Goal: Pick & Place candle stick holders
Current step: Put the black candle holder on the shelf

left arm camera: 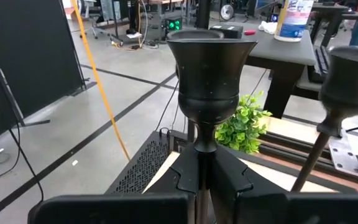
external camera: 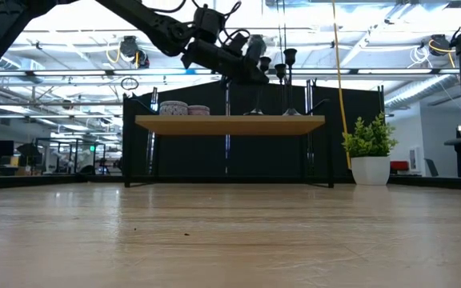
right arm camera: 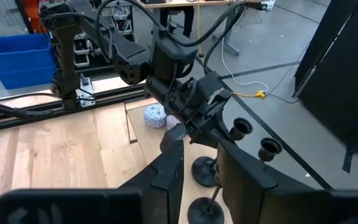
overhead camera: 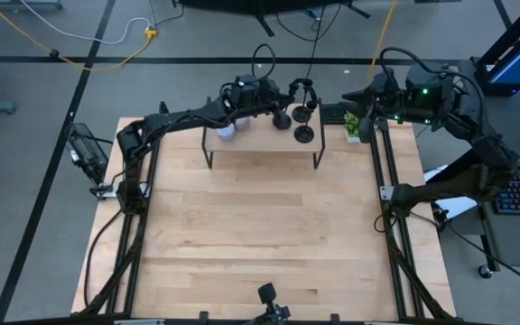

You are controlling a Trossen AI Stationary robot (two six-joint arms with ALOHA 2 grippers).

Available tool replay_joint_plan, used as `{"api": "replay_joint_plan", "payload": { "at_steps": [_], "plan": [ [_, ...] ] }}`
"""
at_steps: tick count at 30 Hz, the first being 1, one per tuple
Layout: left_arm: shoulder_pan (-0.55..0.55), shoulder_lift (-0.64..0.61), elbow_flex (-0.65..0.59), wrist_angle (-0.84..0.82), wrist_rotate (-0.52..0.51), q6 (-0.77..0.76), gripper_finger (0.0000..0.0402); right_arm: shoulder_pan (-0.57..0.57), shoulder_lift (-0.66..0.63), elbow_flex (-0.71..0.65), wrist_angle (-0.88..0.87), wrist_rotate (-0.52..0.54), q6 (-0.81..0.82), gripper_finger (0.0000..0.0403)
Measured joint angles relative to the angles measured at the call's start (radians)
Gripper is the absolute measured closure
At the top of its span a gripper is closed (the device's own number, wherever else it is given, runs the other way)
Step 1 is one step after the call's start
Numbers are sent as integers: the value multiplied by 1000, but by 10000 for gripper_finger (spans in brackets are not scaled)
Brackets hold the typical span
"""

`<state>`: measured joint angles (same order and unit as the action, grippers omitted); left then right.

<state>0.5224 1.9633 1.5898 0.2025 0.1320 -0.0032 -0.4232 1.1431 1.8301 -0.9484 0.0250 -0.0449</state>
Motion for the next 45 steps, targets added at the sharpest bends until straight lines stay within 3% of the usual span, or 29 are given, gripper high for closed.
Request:
{"api": "replay_joint_plan", "payload": {
  "at_steps": [45],
  "plan": [
    [-13,26,2,-5,-5,-55,369,0,1,0,2,0,6,314]
  ]
}}
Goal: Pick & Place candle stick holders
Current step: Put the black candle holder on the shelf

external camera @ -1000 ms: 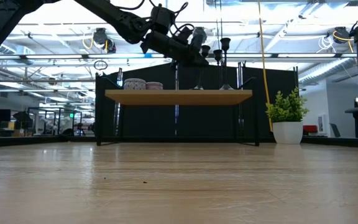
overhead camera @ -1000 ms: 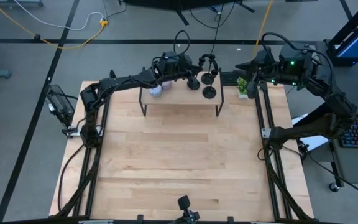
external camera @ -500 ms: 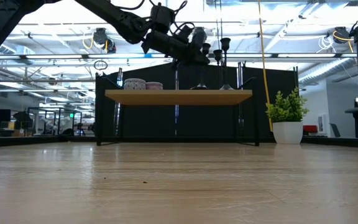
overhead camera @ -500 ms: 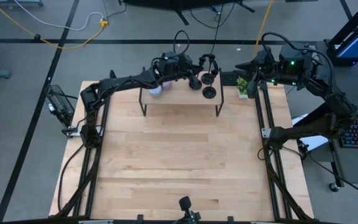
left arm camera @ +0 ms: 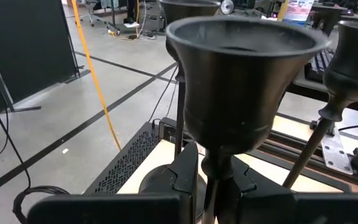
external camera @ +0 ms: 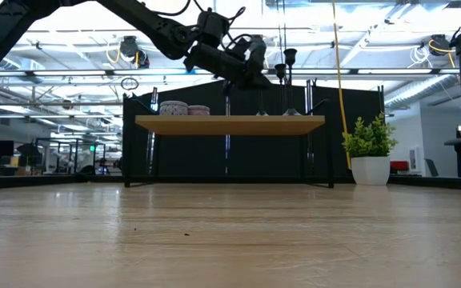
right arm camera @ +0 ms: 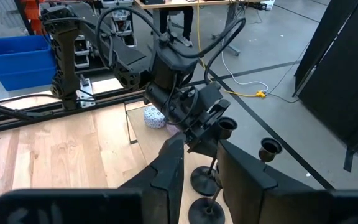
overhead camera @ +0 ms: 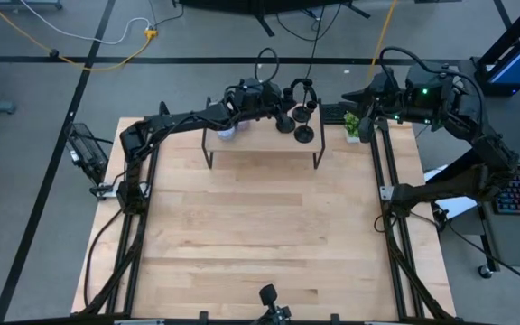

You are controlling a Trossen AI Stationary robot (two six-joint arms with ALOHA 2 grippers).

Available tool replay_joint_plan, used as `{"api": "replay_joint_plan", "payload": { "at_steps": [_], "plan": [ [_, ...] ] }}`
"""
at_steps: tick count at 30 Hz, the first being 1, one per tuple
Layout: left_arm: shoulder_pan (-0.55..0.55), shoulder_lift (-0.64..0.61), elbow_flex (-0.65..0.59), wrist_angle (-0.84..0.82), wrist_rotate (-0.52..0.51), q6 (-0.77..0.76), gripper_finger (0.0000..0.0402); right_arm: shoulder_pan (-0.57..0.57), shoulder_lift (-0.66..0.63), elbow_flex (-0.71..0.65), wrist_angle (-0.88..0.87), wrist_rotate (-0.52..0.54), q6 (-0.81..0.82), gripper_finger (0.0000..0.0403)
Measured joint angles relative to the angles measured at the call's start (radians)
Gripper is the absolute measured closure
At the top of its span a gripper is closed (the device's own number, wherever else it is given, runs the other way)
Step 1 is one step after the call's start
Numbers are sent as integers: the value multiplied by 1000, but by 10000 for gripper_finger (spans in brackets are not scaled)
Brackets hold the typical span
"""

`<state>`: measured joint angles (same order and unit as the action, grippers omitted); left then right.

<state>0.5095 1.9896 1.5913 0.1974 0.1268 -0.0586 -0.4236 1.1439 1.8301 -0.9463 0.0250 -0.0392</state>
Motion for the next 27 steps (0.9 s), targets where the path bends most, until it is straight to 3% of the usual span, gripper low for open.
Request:
{"api": "replay_joint_plan", "payload": {
  "at_steps": [6,21,27],
  "plan": [
    [1,0,0,-24,3,0,349,0,0,0,0,0,-3,314],
    [14,-33,-2,-92,-8,40,212,0,0,0,0,0,-6,314],
    [19,-102,-2,-190,-87,115,187,0,0,0,0,0,-6,314]
  ]
}}
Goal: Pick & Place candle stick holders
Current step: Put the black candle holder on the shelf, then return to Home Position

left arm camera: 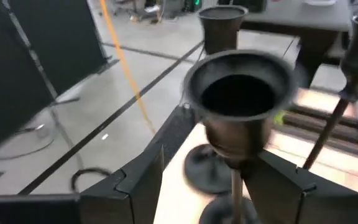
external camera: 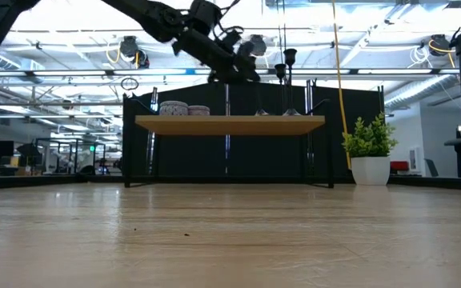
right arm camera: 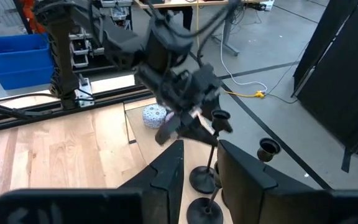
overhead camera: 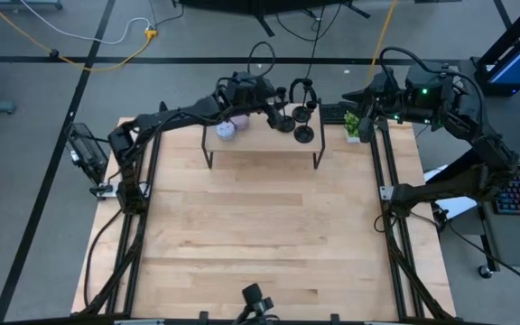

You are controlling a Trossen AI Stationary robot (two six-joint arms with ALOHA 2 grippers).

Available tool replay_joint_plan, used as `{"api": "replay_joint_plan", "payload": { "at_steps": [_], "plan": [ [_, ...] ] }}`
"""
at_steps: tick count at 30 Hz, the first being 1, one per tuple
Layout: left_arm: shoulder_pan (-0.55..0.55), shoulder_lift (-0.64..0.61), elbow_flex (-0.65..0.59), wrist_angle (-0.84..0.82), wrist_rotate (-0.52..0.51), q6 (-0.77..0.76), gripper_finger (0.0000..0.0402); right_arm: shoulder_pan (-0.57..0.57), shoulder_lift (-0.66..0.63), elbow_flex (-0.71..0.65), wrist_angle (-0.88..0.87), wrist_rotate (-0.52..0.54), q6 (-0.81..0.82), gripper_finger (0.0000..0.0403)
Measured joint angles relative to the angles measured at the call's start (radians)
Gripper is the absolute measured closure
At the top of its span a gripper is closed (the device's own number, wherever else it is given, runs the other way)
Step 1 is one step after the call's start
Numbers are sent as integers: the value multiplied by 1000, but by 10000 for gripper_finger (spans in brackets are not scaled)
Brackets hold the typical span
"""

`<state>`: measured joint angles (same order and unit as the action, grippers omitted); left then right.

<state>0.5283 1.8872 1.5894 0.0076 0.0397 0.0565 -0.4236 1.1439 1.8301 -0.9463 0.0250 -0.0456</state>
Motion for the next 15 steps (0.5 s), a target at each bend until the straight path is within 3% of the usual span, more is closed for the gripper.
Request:
{"api": "replay_joint_plan", "payload": {
  "at_steps": [5,15],
  "plan": [
    [1,-86,0,-132,-37,25,182,0,0,0,0,0,0,314],
    [-8,-131,0,-175,-38,15,182,0,0,0,0,0,-1,314]
  ]
}}
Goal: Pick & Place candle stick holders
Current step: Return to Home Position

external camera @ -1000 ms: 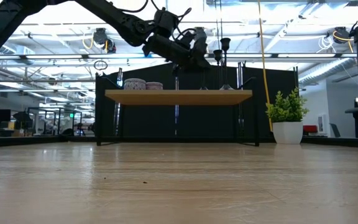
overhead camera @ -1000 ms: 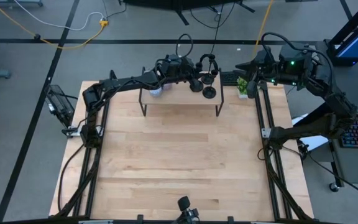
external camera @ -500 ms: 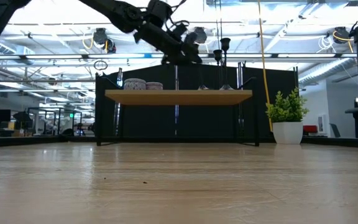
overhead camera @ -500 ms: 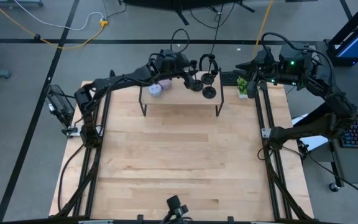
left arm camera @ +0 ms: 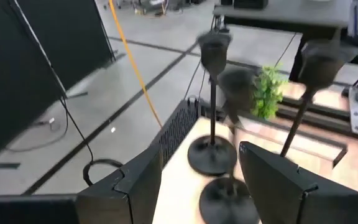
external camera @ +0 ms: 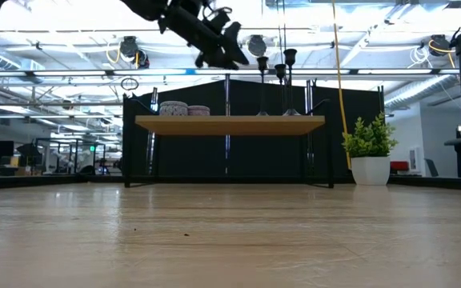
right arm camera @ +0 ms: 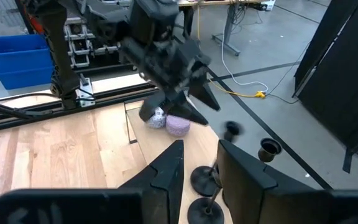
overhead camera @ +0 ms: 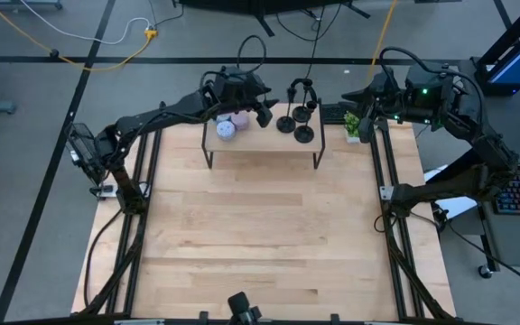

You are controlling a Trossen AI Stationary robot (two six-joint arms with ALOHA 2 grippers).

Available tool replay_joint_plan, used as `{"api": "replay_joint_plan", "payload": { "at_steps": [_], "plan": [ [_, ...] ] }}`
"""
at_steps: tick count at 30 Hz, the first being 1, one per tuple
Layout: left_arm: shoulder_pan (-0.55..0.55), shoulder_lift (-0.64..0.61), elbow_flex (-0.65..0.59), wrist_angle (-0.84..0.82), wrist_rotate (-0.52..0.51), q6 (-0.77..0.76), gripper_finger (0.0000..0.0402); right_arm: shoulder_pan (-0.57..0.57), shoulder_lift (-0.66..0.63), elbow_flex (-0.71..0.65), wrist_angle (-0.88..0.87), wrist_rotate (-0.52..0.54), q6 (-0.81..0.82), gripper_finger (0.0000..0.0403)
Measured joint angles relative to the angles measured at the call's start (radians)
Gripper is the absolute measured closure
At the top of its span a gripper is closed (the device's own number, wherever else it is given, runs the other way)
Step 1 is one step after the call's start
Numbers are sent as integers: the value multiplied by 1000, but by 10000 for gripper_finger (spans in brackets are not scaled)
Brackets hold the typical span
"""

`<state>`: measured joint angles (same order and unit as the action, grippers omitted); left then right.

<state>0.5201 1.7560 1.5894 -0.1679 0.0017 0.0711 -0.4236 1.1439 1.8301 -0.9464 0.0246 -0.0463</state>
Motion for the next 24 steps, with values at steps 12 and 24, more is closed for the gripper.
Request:
{"api": "replay_joint_plan", "payload": {
  "at_steps": [12,24],
  "plan": [
    [11,-229,0,-480,-16,0,183,0,-2,-12,-57,1,-3,314],
    [16,-469,0,-838,-116,-97,183,0,-23,-198,-29,81,-186,314]
  ]
}}
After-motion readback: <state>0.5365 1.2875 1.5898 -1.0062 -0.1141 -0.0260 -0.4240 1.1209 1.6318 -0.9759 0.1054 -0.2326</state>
